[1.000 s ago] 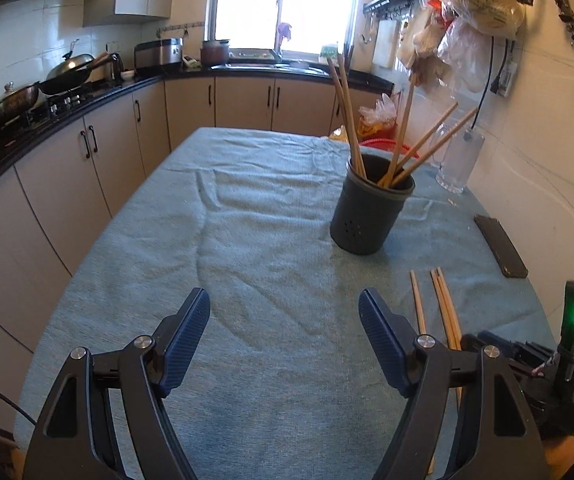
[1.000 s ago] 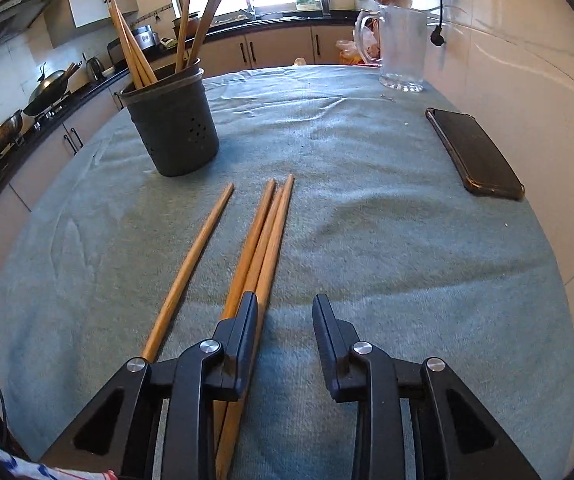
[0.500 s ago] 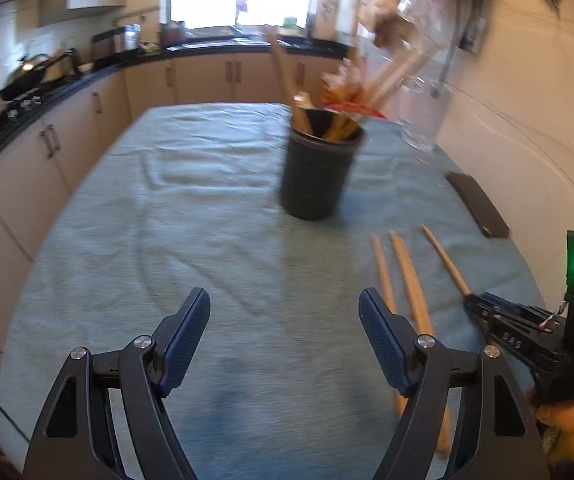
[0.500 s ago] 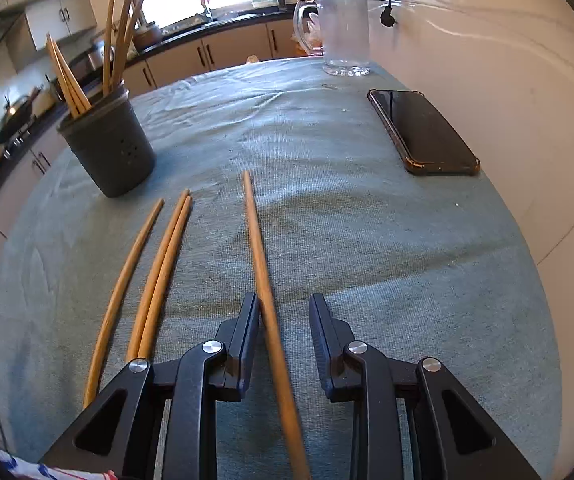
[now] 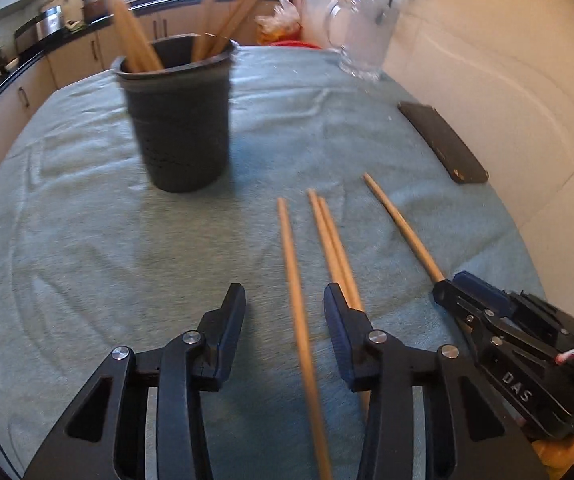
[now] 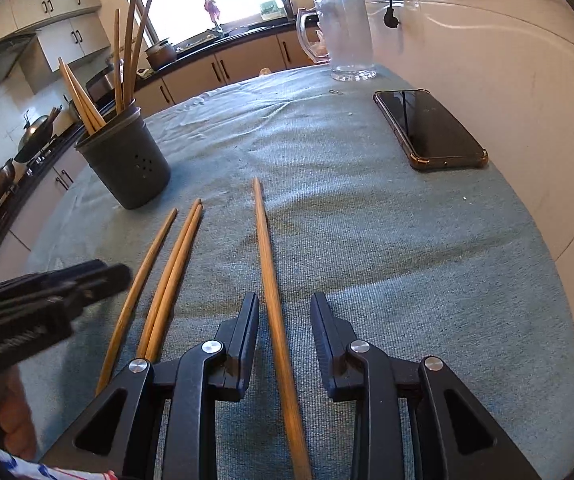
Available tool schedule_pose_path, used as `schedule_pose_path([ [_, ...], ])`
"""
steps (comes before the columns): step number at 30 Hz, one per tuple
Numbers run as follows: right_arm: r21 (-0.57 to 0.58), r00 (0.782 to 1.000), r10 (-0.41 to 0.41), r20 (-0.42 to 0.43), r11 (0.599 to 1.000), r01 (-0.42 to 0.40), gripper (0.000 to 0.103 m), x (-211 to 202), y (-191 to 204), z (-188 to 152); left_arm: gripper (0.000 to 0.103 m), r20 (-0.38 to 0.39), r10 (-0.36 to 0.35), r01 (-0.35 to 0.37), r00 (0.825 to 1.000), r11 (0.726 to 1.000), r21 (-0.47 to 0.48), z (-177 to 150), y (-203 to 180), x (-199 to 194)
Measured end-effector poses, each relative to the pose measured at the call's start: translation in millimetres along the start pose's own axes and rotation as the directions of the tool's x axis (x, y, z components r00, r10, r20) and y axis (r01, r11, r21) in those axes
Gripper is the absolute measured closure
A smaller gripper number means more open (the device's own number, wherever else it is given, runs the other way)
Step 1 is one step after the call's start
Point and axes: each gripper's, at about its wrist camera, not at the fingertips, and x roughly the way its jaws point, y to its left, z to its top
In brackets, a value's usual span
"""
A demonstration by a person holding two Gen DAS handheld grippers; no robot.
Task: Organize utensils
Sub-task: 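Close the left tool on a chopstick while the right tool grasps another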
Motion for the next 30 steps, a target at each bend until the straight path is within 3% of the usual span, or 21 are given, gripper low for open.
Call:
schedule_pose_path([
  [3,0.001,1.000,0.001,0.000,1.000,-0.001,0.074,0,0,0,0.094,-0.046,0.030,-0.029,0.999,0.999,0.019,0,-5,14],
  [4,0.001,1.000,0.001,0.000,1.000,-0.001,0.074,0,-1,0,0.096,-0.033,0.042,-0.041,0.999,0.999,0.019,0,-5,13],
  [10,-0.016,1.000,-0.010,-0.010,1.000,0.010,0.075,0,2,0,0.097,-0.068,0.040,-0.043,0.997,0.998,-0.048,-1,18,5],
  [13,-0.041,0.999,-0.027,-0.034,0.999,0.026,0.083,-2,3,0,0.097,-0.096,0.047,-0.056,0.994,0.994,-0.092,-7,38,-5],
  [16,-0.050,0.997,-0.007,-0.070,0.999,0.004,0.083,-5,2,-2,0.096,-0.134,0.021,-0.039,0.991,0.990,-0.133,-16,55,-12],
  [20,-0.077,0.991,0.002,-0.134,0.997,-0.013,0.080,-3,2,5,0.096,-0.169,-0.016,-0.007,0.985,0.991,-0.130,-17,63,-19],
  [27,-0.115,0.965,0.011,-0.263,0.992,-0.043,0.074,21,6,34,0.095,-0.182,-0.008,-0.009,0.983,0.995,-0.096,-3,63,-16],
  [30,-0.154,0.957,-0.026,-0.287,0.988,-0.020,0.074,34,10,49,0.093,-0.200,-0.013,-0.006,0.980,0.996,-0.093,2,66,-9],
])
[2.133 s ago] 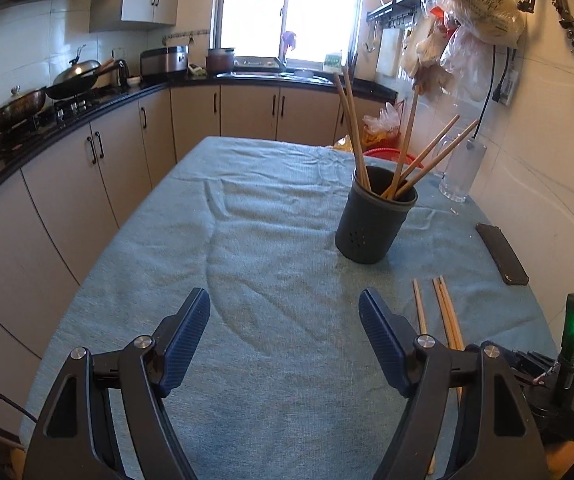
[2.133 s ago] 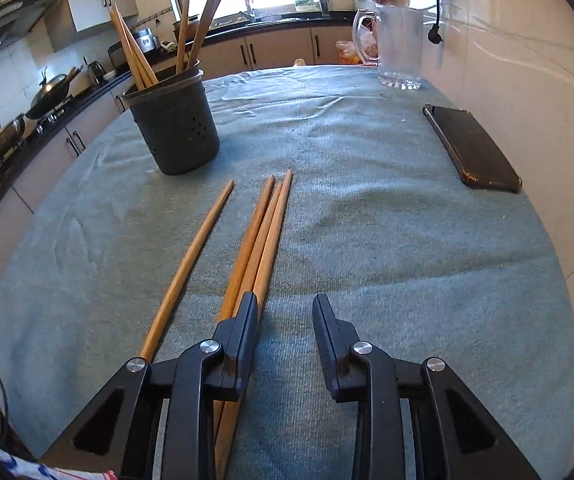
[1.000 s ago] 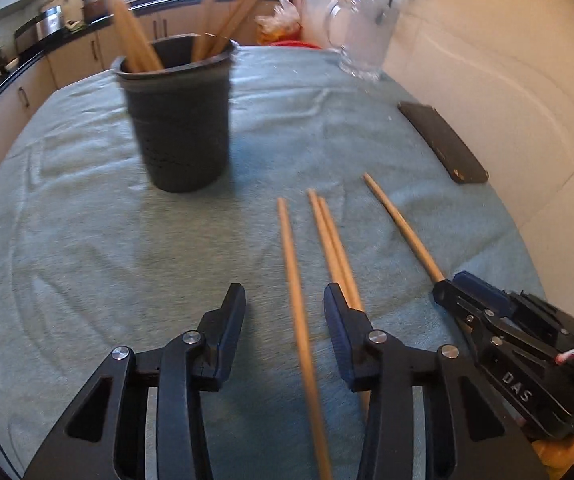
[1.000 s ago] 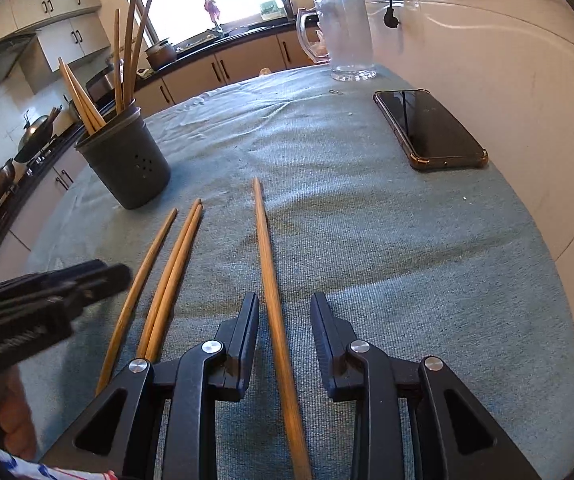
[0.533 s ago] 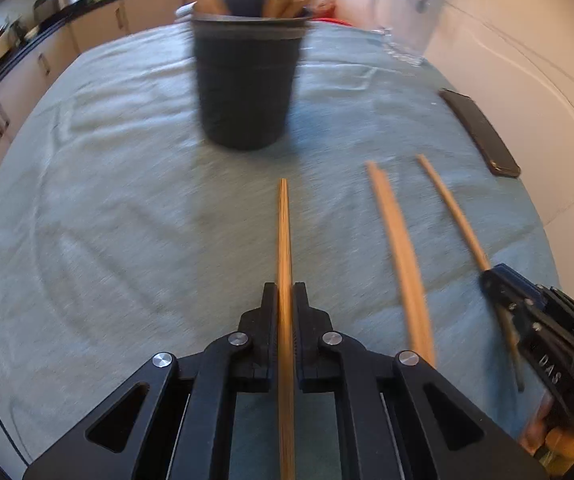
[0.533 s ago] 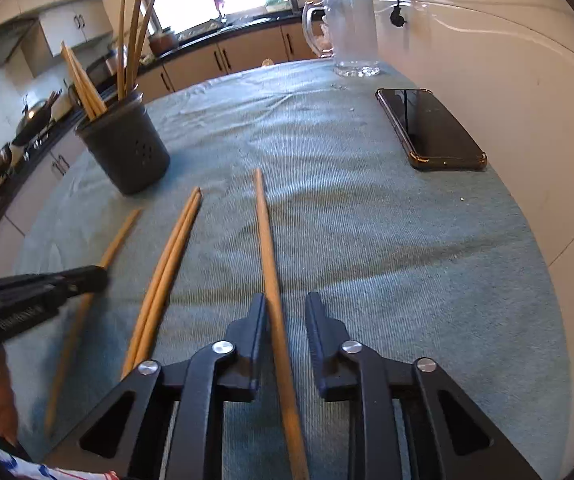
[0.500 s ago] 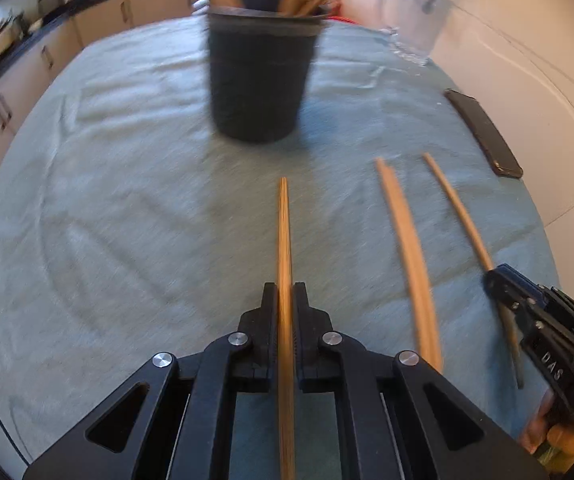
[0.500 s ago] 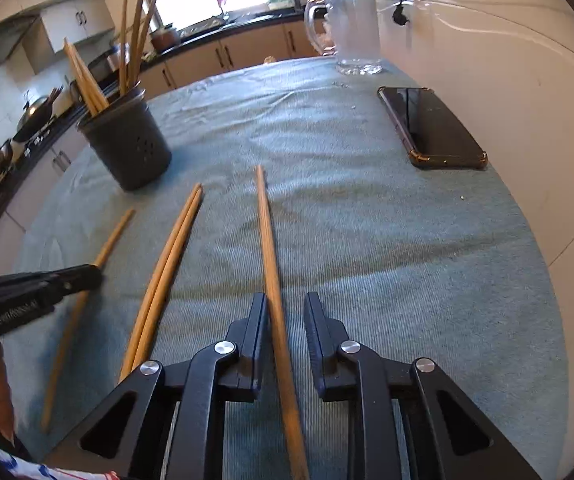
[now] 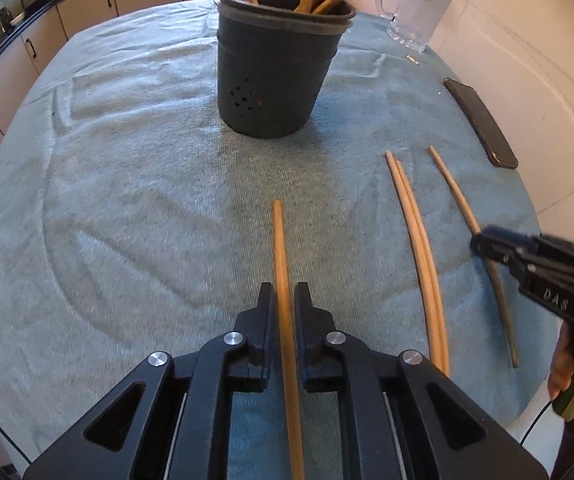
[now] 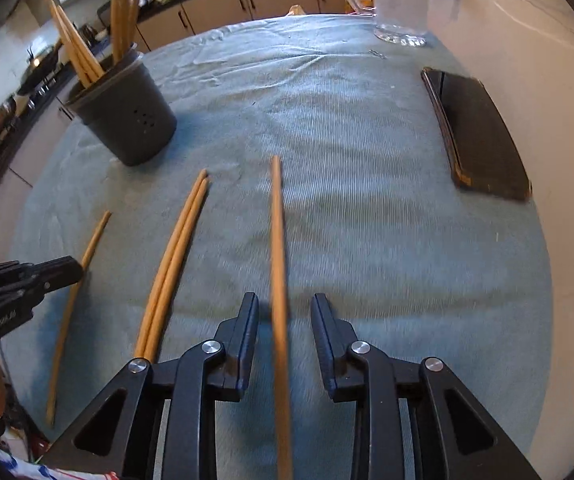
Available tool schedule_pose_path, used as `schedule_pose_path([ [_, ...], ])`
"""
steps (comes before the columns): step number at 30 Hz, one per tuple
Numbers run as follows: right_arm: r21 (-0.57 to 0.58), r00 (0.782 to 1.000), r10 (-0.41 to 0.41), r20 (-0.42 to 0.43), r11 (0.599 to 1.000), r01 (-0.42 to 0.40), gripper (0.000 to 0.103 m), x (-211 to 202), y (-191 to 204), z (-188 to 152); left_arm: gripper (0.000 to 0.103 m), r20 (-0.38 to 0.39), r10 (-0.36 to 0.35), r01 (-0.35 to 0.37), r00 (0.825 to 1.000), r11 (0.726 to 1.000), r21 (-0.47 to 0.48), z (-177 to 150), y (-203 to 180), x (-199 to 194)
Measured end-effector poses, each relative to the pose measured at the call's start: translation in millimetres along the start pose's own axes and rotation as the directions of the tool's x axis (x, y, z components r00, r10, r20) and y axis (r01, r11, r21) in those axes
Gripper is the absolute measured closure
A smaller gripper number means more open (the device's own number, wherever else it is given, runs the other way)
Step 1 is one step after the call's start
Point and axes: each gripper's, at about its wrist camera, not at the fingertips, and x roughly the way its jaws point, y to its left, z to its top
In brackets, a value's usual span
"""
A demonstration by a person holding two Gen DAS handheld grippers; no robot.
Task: Organize utensils
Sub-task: 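Close the left tool on a chopstick while the right tool grasps another, then lift both held chopsticks upright and carry them over the holder cup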
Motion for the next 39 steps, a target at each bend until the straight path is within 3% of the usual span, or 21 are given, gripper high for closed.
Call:
schedule_pose_path([
  [6,-0.069,0.997,-0.062,-0.050,0.996,0.058,0.074,18,10,36,0.093,-0.019,-0.021,0.020,1.000,0.999,-0.027,18,1,13],
  [10,-0.120,0.992,-0.091,-0.082,0.989,0.081,0.074,27,18,49,0.093,-0.021,-0.029,0.029,0.999,0.999,-0.024,13,8,7],
  [14,-0.178,0.991,-0.095,-0.091,0.981,0.078,0.092,28,25,51,0.093,-0.007,-0.025,0.025,1.000,1.000,-0.007,13,8,6],
  [19,-0.146,0.998,-0.045,-0.032,0.989,0.040,0.096,24,25,46,0.098,0.040,-0.041,0.043,0.998,0.998,-0.052,13,12,4],
  [22,-0.141,0.999,-0.027,0.039,0.990,0.032,0.096,8,27,42,0.098,0.122,-0.032,0.039,0.992,0.998,-0.056,8,13,-21],
  [25,-0.129,0.989,0.013,0.148,0.992,0.007,0.096,-25,31,37,0.098,0.225,-0.029,0.041,0.974,0.998,-0.048,1,11,-56],
  [30,-0.126,0.949,0.039,0.313,0.992,0.001,0.096,-74,39,20,0.098,0.359,-0.049,0.065,0.932,0.997,-0.033,-16,7,-106],
  [39,-0.138,0.900,0.082,0.428,0.990,-0.025,0.096,-128,58,-26,0.097,0.516,-0.037,0.029,0.856,0.999,0.023,-57,-16,-156],
])
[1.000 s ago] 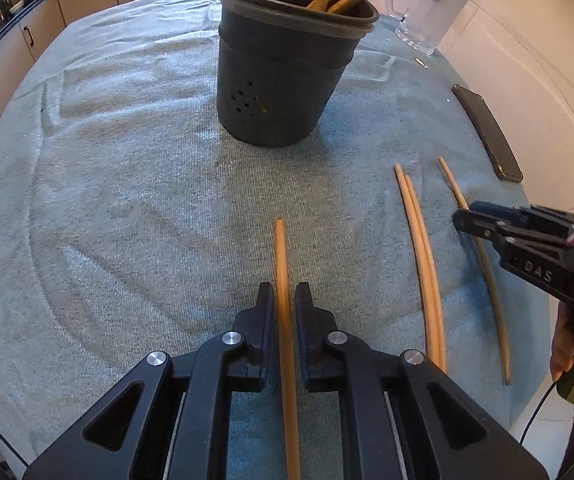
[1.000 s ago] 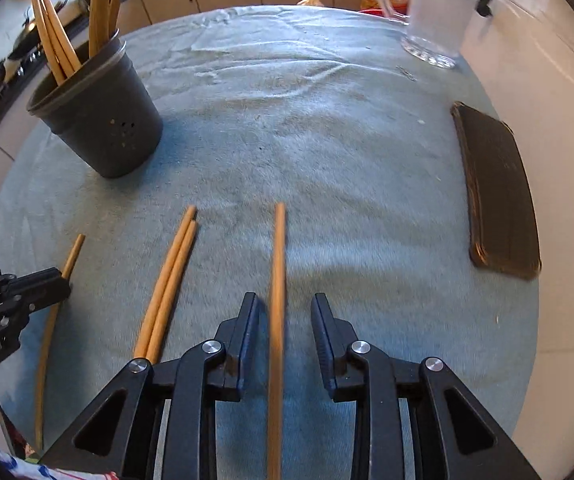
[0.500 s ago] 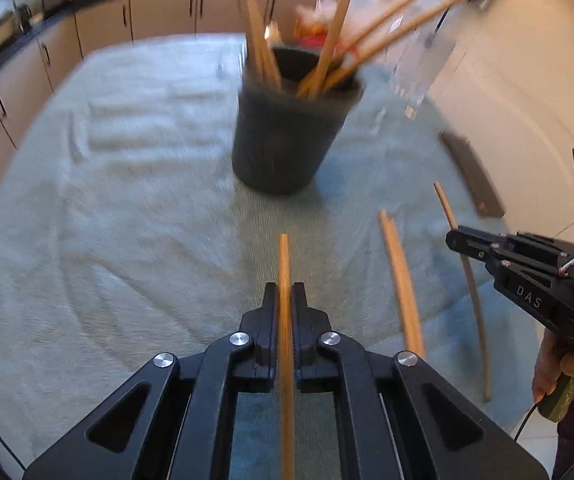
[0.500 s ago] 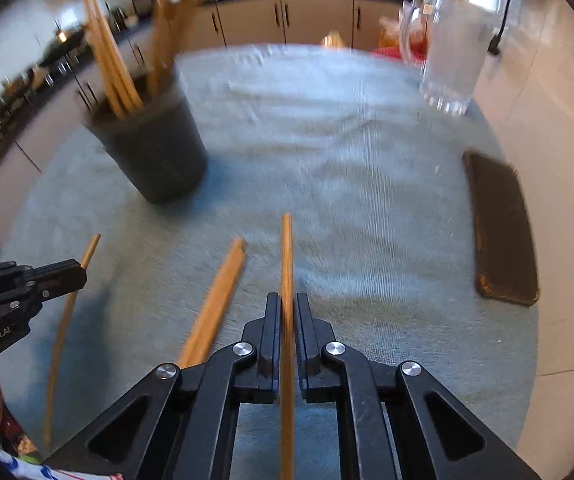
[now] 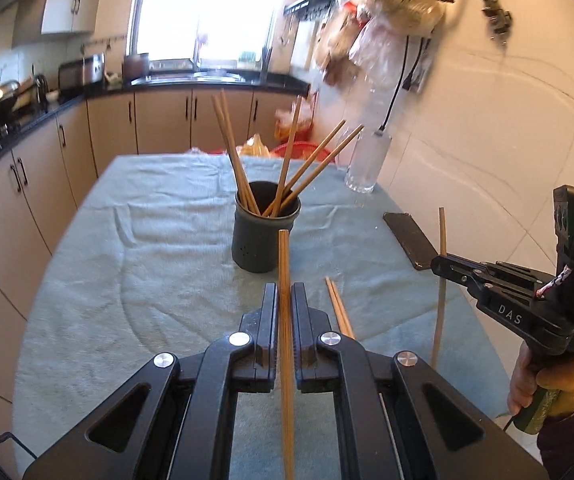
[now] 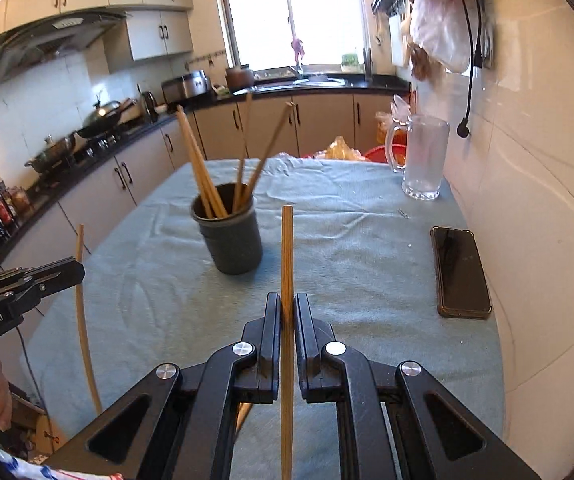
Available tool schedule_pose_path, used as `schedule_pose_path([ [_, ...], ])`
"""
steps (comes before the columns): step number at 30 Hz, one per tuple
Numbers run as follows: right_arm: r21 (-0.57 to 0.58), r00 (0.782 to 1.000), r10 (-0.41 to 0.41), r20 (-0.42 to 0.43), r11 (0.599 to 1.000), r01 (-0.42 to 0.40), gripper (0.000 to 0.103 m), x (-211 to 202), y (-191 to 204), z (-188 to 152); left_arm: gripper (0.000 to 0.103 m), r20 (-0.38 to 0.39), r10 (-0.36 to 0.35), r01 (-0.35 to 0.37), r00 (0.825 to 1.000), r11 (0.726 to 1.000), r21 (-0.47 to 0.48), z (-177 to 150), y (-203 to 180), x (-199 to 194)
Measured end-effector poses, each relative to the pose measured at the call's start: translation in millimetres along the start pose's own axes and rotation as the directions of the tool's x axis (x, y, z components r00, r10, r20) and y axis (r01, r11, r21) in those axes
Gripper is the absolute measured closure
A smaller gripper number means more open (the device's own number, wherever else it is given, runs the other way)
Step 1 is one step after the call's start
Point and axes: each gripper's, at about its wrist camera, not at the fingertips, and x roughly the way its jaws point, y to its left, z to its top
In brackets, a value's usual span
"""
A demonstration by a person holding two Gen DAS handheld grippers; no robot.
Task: Organize utensils
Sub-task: 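Lift both held chopsticks upright and carry them over the holder cup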
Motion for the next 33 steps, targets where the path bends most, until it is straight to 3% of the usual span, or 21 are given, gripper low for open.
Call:
schedule_pose_path([
  [9,-0.009,0.997,0.021,0.068,1.000,-0.021,0.096,-35,12,-5,0.097,0.062,0.013,-0.012,0.998,1.000,-0.011,-11,2,-36],
  [18,-0.025,0.995,0.035,0.089,0.999,-0.033,0.096,-41,22,-3,0.097,0.116,0.018,-0.014,0.993,0.999,-0.037,-12,6,-56],
  [33,-0.030,0.987,0.062,0.147,0.998,-0.058,0.096,-42,26,25,0.098,0.203,0.003,0.007,0.979,0.999,-0.050,22,14,-65],
])
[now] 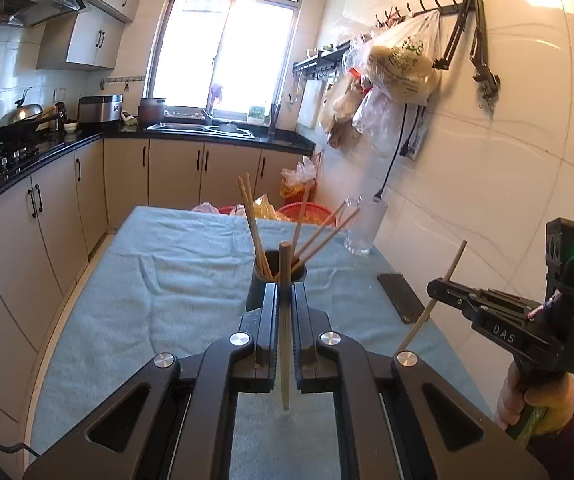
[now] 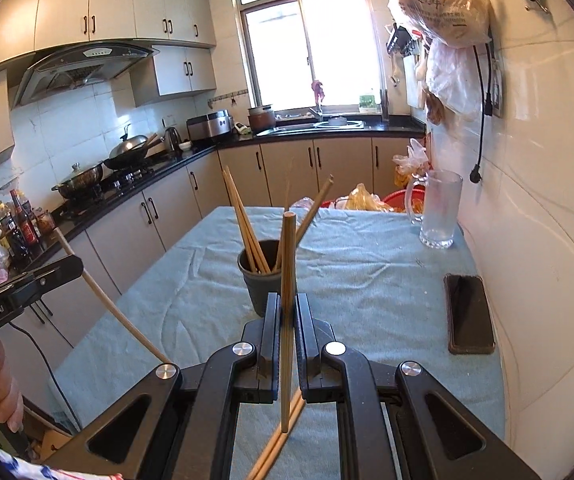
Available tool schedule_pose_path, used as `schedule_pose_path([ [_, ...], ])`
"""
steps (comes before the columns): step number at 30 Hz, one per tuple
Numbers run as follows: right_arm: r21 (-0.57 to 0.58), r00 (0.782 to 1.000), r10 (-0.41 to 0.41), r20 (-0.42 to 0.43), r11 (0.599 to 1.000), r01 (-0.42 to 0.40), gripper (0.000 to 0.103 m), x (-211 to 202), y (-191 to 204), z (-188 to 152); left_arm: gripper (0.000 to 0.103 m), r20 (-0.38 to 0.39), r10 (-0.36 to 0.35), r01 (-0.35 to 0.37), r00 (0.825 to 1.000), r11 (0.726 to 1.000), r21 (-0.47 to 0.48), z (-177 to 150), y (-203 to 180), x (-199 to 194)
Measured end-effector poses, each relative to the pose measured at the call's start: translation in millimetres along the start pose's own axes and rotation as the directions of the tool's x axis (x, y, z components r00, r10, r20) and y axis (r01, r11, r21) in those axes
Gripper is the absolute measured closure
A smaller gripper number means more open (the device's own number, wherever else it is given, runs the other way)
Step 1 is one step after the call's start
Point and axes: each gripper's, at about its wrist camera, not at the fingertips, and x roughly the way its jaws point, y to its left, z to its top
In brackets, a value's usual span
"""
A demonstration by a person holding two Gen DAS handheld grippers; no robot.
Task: Organize utensils
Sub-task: 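Lift both held chopsticks upright and carry them over the holder cup, then open the left tool over the cup while the right tool releases its chopstick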
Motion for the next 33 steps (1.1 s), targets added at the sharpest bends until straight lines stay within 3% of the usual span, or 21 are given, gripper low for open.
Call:
schedule_pose_path([
  [9,-0.021,0.996,0.019,0.086,1.000,-0.017,0.096,9,11,47,0.098,0.088,0.006,-0.006,0.996,1.000,0.002,52,5,9],
  [17,0.025,0.982,0.009,0.191,1.000,-0.014,0.096,39,16,102,0.098,0.179,0.032,-0.032,0.983,0.999,-0.003,115,1,45],
  [22,0.069,0.976,-0.005,0.216,0.998,-0.011,0.096,71,12,116,0.098,0.158,0.036,-0.033,0.987,0.999,-0.022,132,1,88],
  [33,0.102,0.997,-0.011,0.083,0.995,0.002,0.096,137,0,91,0.098,-0.014,0.067,-0.067,0.998,0.996,-0.065,100,24,172],
])
